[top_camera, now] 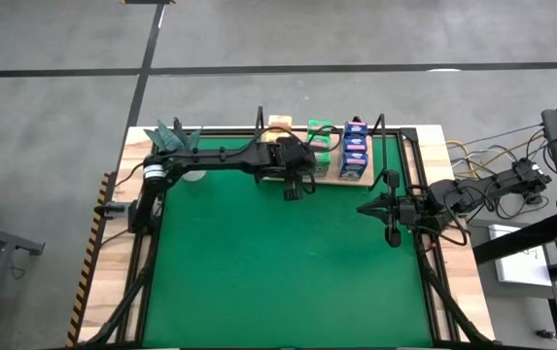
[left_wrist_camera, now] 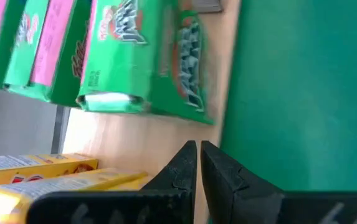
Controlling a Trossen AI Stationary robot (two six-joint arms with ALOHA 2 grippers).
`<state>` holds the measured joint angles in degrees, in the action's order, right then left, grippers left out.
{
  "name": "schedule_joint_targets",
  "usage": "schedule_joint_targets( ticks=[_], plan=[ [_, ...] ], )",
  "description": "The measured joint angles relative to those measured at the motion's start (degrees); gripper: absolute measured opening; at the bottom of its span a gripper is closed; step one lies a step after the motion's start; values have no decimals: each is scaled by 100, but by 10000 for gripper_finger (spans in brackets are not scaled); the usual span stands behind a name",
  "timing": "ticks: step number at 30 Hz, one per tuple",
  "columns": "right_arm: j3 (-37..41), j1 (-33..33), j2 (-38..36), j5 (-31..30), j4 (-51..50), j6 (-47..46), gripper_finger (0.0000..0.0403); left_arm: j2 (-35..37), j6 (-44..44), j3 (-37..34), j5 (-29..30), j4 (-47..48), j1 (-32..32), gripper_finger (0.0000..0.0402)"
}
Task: Stack cereal on shelf
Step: Put the green cereal box on the shelf
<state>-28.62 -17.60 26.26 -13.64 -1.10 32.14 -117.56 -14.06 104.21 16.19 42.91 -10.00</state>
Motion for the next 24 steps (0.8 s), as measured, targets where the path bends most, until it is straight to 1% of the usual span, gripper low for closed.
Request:
schedule_joint_targets(
  ticks=[4,8,12,15,21,24],
  plan=[
    [0,1,0,1,1,37,12,365,-39,2,-28,243,356,5],
    [4,0,2,8,2,74,12,803,-263,-67,-69,320,781,4],
    [4,0,2,9,4,48,12,1416,-387,-408,-178,114,1180,3],
    [4,0,1,11,6,16,12,1995,-381,-1110,-204,-367,1417,3],
    [4,0,2,56,13,-64,12,3355,-283,-2965,-189,-2003,1810,3],
    [4,1,2,56,15,-117,12,3988,-200,-3785,-193,-2625,1922,3]
  ],
)
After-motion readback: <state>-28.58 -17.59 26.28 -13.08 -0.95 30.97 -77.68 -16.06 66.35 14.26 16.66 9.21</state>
